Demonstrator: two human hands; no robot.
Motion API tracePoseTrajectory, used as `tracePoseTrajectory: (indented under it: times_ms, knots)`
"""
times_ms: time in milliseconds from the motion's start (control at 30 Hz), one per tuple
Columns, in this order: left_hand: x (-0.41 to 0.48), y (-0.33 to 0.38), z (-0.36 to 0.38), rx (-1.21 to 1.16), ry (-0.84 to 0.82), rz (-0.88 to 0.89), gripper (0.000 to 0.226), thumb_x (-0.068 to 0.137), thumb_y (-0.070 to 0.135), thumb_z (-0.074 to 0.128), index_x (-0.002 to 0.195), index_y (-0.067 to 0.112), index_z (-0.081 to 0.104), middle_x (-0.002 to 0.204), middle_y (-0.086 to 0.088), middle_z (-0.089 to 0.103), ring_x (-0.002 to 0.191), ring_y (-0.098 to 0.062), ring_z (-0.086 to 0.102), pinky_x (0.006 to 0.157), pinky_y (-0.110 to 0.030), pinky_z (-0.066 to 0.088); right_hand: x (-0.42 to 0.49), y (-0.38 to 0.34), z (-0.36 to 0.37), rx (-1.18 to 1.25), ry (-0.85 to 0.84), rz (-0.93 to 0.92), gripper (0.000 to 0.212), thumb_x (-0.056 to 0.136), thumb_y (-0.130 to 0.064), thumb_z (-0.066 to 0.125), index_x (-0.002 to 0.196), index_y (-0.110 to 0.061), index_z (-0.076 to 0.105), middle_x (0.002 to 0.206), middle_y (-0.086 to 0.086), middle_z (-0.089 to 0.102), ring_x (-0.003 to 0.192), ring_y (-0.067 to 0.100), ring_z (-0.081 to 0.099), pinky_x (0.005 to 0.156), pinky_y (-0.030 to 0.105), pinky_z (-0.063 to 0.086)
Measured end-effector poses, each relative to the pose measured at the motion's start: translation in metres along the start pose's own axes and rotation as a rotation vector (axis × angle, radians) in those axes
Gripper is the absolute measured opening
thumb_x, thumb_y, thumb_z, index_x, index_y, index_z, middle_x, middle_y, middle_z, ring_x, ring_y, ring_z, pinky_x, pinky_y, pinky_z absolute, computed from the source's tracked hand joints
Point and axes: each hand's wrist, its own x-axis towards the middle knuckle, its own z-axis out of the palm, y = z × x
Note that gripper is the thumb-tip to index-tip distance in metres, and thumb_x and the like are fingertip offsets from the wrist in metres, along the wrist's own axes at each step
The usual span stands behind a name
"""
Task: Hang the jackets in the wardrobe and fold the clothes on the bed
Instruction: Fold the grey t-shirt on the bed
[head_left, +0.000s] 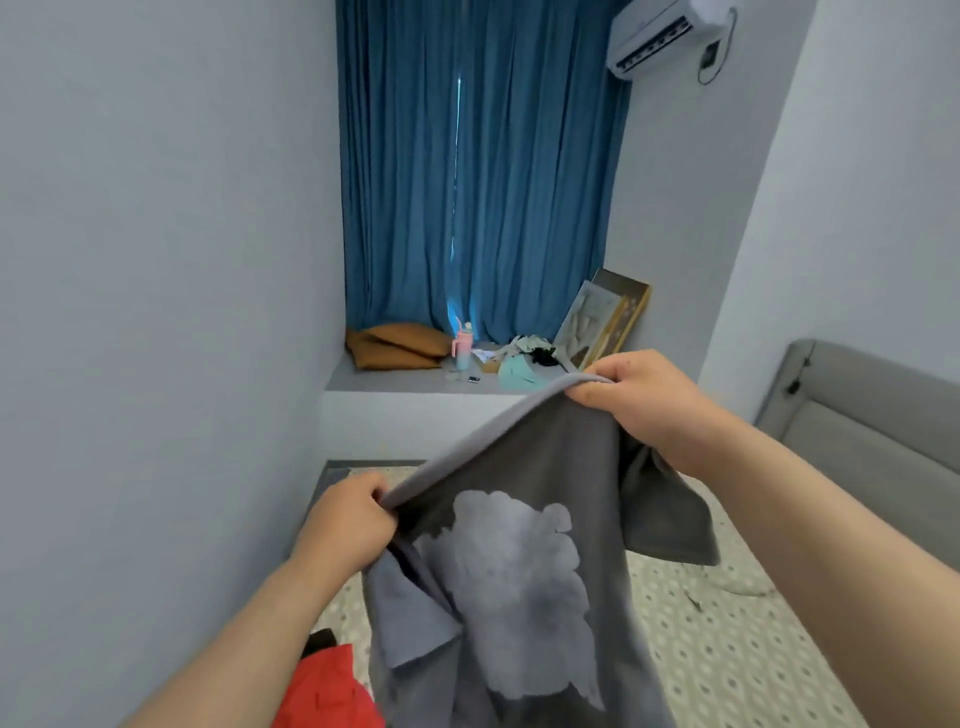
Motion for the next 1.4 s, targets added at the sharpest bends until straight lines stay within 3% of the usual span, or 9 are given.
tracePoseTrajectory:
  times_ms: [200, 333, 467, 533, 633, 933, 1100, 1267, 1400]
  knots:
    - [0.002, 0.014, -0.006, -0.500, -0.287, -0.014, 0.016, 0.086, 0.019, 0.071, 0.081, 0.004, 0.068, 0.074, -0.007, 0.069, 0.072, -0.014, 0.058, 0.070, -0.030, 0.042, -0.010, 0.021, -0.053, -0.236, 0.167, 0.137, 0.034, 0.090, -0.028, 0.063, 0.062, -0.011, 0.054, 0.055, -0.002, 0.046, 0.059, 0.018, 0.044, 0.053, 0.030, 0.028]
    - [0.003, 0.066, -0.029, -0.537, -0.208, 0.129, 0.021, 0.092, 0.006, 0.060, 0.078, 0.015, 0.073, 0.076, 0.002, 0.073, 0.071, -0.005, 0.063, 0.069, -0.024, 0.047, -0.031, 0.039, -0.058, -0.756, -0.097, 0.265, 0.012, 0.088, -0.034, 0.061, 0.089, -0.022, 0.060, 0.098, 0.000, 0.064, 0.094, 0.023, 0.057, 0.071, 0.030, 0.042]
    - [-0.008, 0.126, -0.043, -0.350, -0.253, 0.368, 0.029, 0.087, 0.003, 0.059, 0.071, 0.026, 0.066, 0.072, 0.010, 0.065, 0.069, 0.003, 0.057, 0.060, -0.009, 0.041, -0.063, 0.030, 0.001, -0.342, -0.275, 0.064, 0.086, 0.065, -0.064, 0.069, 0.143, -0.040, 0.041, 0.127, -0.026, 0.045, 0.116, -0.006, 0.047, 0.097, 0.018, 0.038]
    - [-0.015, 0.146, -0.044, -0.284, -0.267, 0.433, 0.021, 0.085, 0.010, 0.064, 0.073, 0.027, 0.063, 0.074, 0.010, 0.063, 0.072, -0.004, 0.057, 0.060, -0.015, 0.040, -0.071, 0.028, 0.041, -0.096, -0.199, -0.048, 0.066, 0.068, -0.059, 0.067, 0.130, -0.038, 0.055, 0.120, -0.029, 0.058, 0.107, -0.012, 0.056, 0.087, 0.009, 0.042]
    - [-0.023, 0.154, -0.053, -0.298, -0.218, 0.456, 0.017, 0.077, 0.013, 0.070, 0.080, 0.027, 0.061, 0.073, 0.010, 0.061, 0.062, 0.000, 0.052, 0.054, -0.012, 0.038, -0.071, 0.033, 0.075, 0.197, 0.035, -0.046, 0.019, 0.092, -0.027, 0.062, 0.091, -0.009, 0.067, 0.082, -0.002, 0.067, 0.075, 0.014, 0.060, 0.069, 0.035, 0.045]
    - [-0.045, 0.072, -0.048, -0.149, -0.433, 0.238, 0.006, 0.068, 0.030, 0.068, 0.072, 0.026, 0.064, 0.073, 0.008, 0.065, 0.074, -0.012, 0.063, 0.068, -0.030, 0.047, -0.060, 0.008, 0.068, 0.500, 0.113, 0.060, 0.020, 0.097, -0.013, 0.055, 0.085, -0.017, 0.071, 0.088, 0.014, 0.071, 0.082, 0.020, 0.062, 0.078, 0.040, 0.050]
    - [-0.043, 0.066, -0.050, -0.866, -0.256, -0.080, 0.022, 0.095, -0.001, 0.049, 0.094, 0.009, 0.068, 0.084, -0.011, 0.070, 0.078, -0.021, 0.064, 0.067, -0.028, 0.049, -0.062, 0.015, 0.055, 0.304, 0.046, 0.159, 0.017, 0.093, -0.017, 0.059, 0.084, -0.003, 0.062, 0.081, 0.027, 0.060, 0.075, 0.022, 0.055, 0.070, 0.036, 0.041]
    - [-0.042, 0.107, -0.074, -0.956, -0.252, 0.025, 0.033, 0.093, -0.005, 0.041, 0.081, 0.012, 0.066, 0.072, -0.007, 0.067, 0.071, -0.019, 0.060, 0.063, -0.025, 0.047, -0.085, 0.013, 0.072, 0.100, -0.392, 0.092, 0.044, 0.079, -0.040, 0.071, 0.121, -0.039, 0.058, 0.112, -0.013, 0.069, 0.103, 0.004, 0.066, 0.088, 0.029, 0.054]
    - [-0.049, 0.136, -0.078, -0.847, -0.282, 0.097, 0.028, 0.090, -0.007, 0.041, 0.077, 0.012, 0.057, 0.067, -0.006, 0.054, 0.063, -0.016, 0.049, 0.054, -0.024, 0.040, -0.090, 0.000, 0.092, 0.283, -0.305, -0.046, 0.018, 0.091, -0.037, 0.065, 0.109, -0.040, 0.066, 0.107, -0.020, 0.071, 0.102, -0.001, 0.066, 0.083, 0.019, 0.051]
